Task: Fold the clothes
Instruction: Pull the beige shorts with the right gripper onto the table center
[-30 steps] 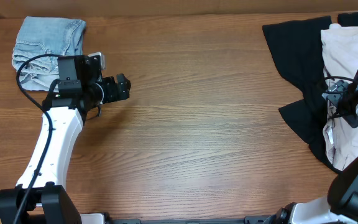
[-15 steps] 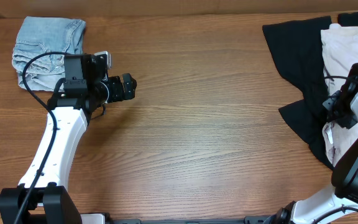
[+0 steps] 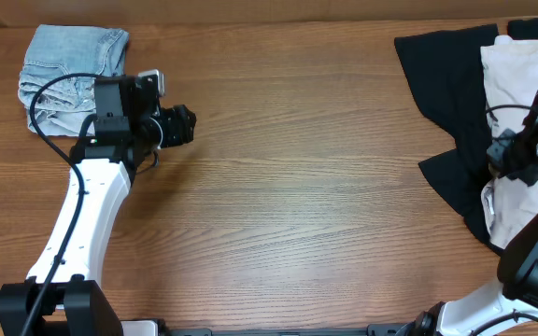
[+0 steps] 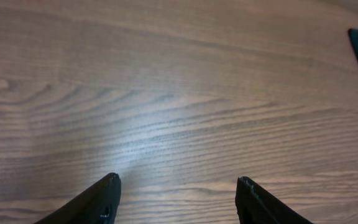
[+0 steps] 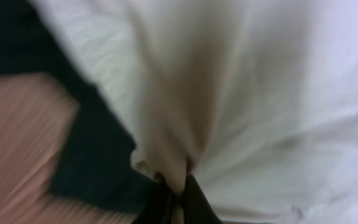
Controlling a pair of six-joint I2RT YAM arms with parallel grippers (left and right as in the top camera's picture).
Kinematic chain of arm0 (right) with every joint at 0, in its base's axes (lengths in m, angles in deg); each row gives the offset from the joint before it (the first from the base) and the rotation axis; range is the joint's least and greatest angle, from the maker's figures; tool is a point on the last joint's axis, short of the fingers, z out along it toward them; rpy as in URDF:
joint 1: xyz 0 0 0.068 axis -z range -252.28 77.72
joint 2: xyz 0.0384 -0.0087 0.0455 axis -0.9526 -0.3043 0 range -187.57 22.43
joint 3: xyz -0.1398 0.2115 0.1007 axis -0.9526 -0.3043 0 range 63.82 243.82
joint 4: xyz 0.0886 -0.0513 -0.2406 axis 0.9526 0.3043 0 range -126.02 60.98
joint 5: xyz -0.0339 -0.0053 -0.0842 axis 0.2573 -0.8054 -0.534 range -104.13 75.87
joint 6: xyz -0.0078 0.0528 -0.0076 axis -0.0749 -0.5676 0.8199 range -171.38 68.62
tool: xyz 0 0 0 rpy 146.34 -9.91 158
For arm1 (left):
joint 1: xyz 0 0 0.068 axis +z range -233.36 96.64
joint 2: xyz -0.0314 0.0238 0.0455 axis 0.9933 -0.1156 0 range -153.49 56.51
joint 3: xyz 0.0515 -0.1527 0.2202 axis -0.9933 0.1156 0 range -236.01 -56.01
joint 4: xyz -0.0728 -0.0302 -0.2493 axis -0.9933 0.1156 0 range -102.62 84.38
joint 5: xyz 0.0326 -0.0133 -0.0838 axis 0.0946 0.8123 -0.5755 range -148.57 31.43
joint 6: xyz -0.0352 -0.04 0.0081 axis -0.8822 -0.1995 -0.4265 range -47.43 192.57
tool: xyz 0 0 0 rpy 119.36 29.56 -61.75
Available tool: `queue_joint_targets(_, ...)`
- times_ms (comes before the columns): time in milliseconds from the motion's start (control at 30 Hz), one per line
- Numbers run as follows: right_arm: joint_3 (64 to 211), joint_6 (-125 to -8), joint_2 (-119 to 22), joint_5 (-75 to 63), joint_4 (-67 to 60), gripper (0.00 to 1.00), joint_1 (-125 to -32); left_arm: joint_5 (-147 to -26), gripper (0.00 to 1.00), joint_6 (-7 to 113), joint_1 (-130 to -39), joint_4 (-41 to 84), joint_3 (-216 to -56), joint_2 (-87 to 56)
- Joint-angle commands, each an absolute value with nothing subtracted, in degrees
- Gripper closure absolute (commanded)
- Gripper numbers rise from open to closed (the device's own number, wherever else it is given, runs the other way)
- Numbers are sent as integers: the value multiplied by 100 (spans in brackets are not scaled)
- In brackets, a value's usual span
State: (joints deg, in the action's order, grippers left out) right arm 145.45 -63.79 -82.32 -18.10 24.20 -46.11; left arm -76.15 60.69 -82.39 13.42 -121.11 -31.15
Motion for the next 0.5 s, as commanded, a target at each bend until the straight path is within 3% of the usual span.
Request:
queue_joint_targets(0,15495,-5354,-7596,-72,2997,96,-5002,-7595,38,6016,-8254,1455,-12653,-2910)
queue_joint_targets(200,16545,-5133,-7454,103,3847,96,-6040,-7407,37,6099,-8252,1829,-13177,-2757)
queue_joint_targets(467,16610,-5605,-7618,400,3225,96,-8075,-6116,40,6102,-8055,2314,-13671,-2577)
